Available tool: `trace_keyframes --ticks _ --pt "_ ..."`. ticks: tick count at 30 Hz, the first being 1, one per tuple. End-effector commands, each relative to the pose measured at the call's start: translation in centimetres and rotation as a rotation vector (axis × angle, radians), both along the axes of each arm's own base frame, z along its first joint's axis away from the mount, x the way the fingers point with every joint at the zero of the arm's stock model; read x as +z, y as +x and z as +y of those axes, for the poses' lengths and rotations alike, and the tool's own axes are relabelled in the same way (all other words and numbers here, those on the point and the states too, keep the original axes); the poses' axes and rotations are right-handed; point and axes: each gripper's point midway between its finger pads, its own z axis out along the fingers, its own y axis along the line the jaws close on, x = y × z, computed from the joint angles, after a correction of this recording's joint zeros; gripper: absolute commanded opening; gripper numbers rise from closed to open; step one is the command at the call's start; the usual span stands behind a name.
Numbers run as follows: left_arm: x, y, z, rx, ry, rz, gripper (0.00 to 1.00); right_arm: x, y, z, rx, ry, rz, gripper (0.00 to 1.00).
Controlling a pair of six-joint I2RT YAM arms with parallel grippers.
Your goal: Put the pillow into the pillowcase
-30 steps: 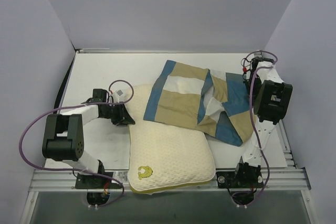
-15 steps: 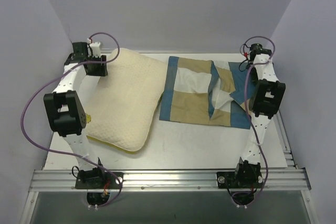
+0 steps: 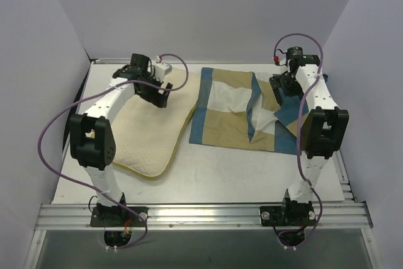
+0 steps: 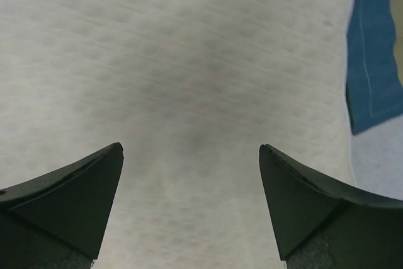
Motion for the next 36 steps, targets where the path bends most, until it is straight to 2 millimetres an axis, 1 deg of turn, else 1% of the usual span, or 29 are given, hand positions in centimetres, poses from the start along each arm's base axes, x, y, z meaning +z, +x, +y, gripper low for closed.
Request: trace_keyframes --ticks 1,2,4,5,7,8,11,12,14,15,16,17,18,19,21,22,23,24,25,26,27,28,29,31,32,33,34,35,36 --pt "-3.4 -5.1 -0.9 -0.128 0.015 0.163 0.97 -2.4 -5.5 2.4 -0.059 0.156 0.197 0.78" --pt "-4.8 -6.7 -0.4 -0.141 0.031 0.225 0.98 -2.9 -6.2 2.6 -0.061 0.165 0.225 0.76" --pt "-6.2 -8.1 0.4 -0.189 0.072 0.266 0.97 -4.1 -7.6 2.5 -0.065 0.169 0.277 0.69" --pt "-7.7 -10.0 1.3 -0.207 0.100 0.332 0.97 -5.0 -8.5 2.5 -0.074 0.178 0.315 0.67" --pt "-9.0 -11.5 2.7 -0.260 0.156 0.366 0.97 -6.3 -9.4 2.3 -0.086 0.185 0.366 0.64" --pt "-10.1 -12.9 4.2 -0.263 0.191 0.412 0.97 -6.8 -9.7 2.0 -0.092 0.183 0.386 0.63" --pt "-11.0 -14.0 7.6 -0.303 0.263 0.441 0.97 -8.3 -9.9 1.0 -0.093 0.167 0.432 0.62" --pt "-11.2 -14.1 9.7 -0.301 0.270 0.446 0.97 -8.4 -9.8 0.0 -0.100 0.145 0.435 0.61" --pt "-10.7 -13.8 11.6 -0.302 0.277 0.438 0.97 -9.2 -9.7 -1.2 -0.077 0.122 0.461 0.61" --pt "-9.7 -13.0 13.6 -0.289 0.263 0.396 0.97 -9.0 -9.3 -2.5 -0.086 0.084 0.453 0.61" --pt "-9.0 -12.5 14.4 -0.283 0.256 0.368 0.97 -9.6 -9.1 -3.2 -0.084 0.069 0.469 0.61" --pt "-8.3 -12.0 14.8 -0.283 0.243 0.340 0.97 -9.8 -8.6 -4.0 -0.083 0.045 0.464 0.60" --pt "-7.2 -11.4 14.8 -0.289 0.218 0.293 0.97 -9.5 -7.2 -5.0 -0.061 0.013 0.433 0.59" --pt "-5.9 -10.4 15.2 -0.277 0.208 0.245 0.97 -10.2 -6.3 -6.6 -0.058 -0.069 0.435 0.58" --pt "-4.1 -10.0 14.6 -0.294 0.183 0.199 0.97 -10.0 -4.1 -8.1 -0.028 -0.150 0.405 0.57" --pt "-3.2 -9.6 13.8 -0.304 0.146 0.164 0.98 -9.2 -1.9 -8.9 -0.033 -0.205 0.362 0.57" --pt "-2.6 -9.6 13.4 -0.310 0.130 0.146 0.97 -8.5 -0.8 -8.7 -0.026 -0.218 0.332 0.56" --pt "-1.5 -9.6 12.9 -0.308 0.110 0.115 0.97 -7.7 -0.2 -8.1 -0.017 -0.213 0.311 0.56" --pt "-0.8 -9.5 12.2 -0.316 0.076 0.087 0.98 -5.3 1.4 -6.3 -0.002 -0.196 0.228 0.56" --pt "-0.3 -9.6 11.7 -0.320 0.057 0.071 0.97 -4.5 1.9 -4.1 0.023 -0.127 0.183 0.56" --pt "0.4 -9.6 11.4 -0.308 0.042 0.052 0.97 -3.4 2.2 -2.5 0.042 -0.093 0.148 0.57" --pt "0.9 -9.2 10.9 -0.302 0.016 0.027 0.98 -1.3 2.5 -0.5 0.059 -0.052 0.083 0.58" --pt "1.3 -8.9 10.6 -0.287 0.002 0.017 0.98 -0.9 2.9 3.1 0.117 0.010 0.056 0.59" --pt "1.9 -8.3 10.1 -0.216 -0.048 0.019 0.97 -0.3 3.6 6.4 0.147 0.050 0.002 0.59" --pt "2.1 -7.8 10.0 -0.192 -0.067 0.014 0.97 -0.4 3.8 8.8 0.182 0.066 -0.007 0.58" --pt "2.5 -7.4 9.8 -0.140 -0.098 0.024 0.97 -0.5 4.6 10.0 0.191 0.083 -0.038 0.57" --pt "2.6 -7.1 9.8 -0.116 -0.111 0.027 0.97 -1.6 4.9 10.9 0.194 0.086 -0.026 0.56" --pt "2.8 -6.8 9.8 -0.097 -0.119 0.022 0.97 -2.2 5.0 12.3 0.193 0.128 -0.022 0.56" --pt "3.0 -6.8 9.7 -0.061 -0.137 0.028 0.98 -2.2 5.6 14.1 0.214 0.154 -0.035 0.54"
